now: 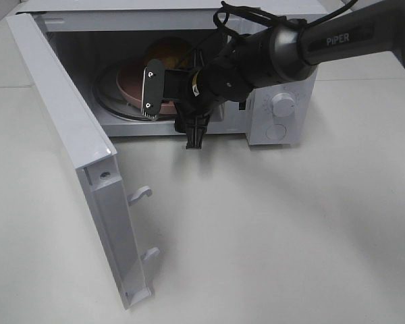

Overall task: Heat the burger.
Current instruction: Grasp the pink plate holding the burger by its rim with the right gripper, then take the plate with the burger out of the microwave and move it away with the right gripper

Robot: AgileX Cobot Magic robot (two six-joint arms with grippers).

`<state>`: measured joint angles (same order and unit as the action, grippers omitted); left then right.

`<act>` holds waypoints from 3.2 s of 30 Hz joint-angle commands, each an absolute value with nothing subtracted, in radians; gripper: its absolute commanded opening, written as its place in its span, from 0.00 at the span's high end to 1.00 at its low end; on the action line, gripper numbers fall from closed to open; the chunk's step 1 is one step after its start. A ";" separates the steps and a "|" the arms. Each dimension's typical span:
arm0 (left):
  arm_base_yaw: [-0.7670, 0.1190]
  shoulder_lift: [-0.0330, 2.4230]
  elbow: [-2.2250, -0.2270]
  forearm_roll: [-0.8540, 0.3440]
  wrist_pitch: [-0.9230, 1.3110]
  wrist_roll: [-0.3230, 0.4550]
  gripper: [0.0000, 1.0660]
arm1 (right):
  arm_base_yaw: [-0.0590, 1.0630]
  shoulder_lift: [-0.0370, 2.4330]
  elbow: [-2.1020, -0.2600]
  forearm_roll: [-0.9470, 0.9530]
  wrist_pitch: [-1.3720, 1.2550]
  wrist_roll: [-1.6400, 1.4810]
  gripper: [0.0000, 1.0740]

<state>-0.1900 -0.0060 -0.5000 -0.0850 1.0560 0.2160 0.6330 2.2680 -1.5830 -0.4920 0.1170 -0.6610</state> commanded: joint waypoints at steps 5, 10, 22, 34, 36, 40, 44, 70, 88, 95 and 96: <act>-0.185 -0.014 -0.498 -0.095 1.043 0.217 1.00 | 0.628 2.295 -1.613 -0.498 0.105 -0.634 0.40; -0.185 -0.014 -0.498 -0.093 1.043 0.215 1.00 | 0.628 2.320 -1.616 -0.498 0.105 -0.634 0.42; -0.185 -0.014 -0.498 -0.085 1.043 0.203 1.00 | 0.629 2.331 -1.616 -0.497 0.109 -0.604 0.80; -0.185 -0.014 -0.498 -0.085 1.043 0.203 1.00 | 0.631 2.315 -1.616 -0.495 0.131 -0.576 1.00; -0.185 -0.014 -0.498 -0.085 1.043 0.203 1.00 | 0.631 2.304 -1.616 -0.494 0.134 -0.576 1.00; -0.185 -0.014 -0.498 -0.085 1.043 0.203 1.00 | 0.633 2.291 -1.616 -0.494 0.145 -0.581 1.00; -0.185 -0.014 -0.498 -0.085 1.043 0.203 1.00 | 0.643 2.280 -1.616 -0.494 0.175 -0.605 1.00; -0.185 -0.014 -0.498 -0.085 1.043 0.203 1.00 | 0.701 2.116 -1.501 -0.487 0.235 -0.823 1.00; -0.185 -0.014 -0.498 -0.085 1.043 0.203 1.00 | 0.701 1.910 -1.158 -0.490 0.084 -0.983 1.00; -0.185 -0.014 -0.498 -0.085 1.043 0.203 1.00 | 0.701 1.841 -1.031 -0.490 0.075 -1.037 1.00; -0.185 -0.014 -0.498 -0.085 1.043 0.203 1.00 | 0.701 1.841 -1.031 -0.490 0.075 -1.037 1.00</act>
<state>-0.1900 -0.0060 -0.5000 -0.0820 1.0560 0.2090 0.7070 1.8660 -1.0280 -0.4850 0.0990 -1.0410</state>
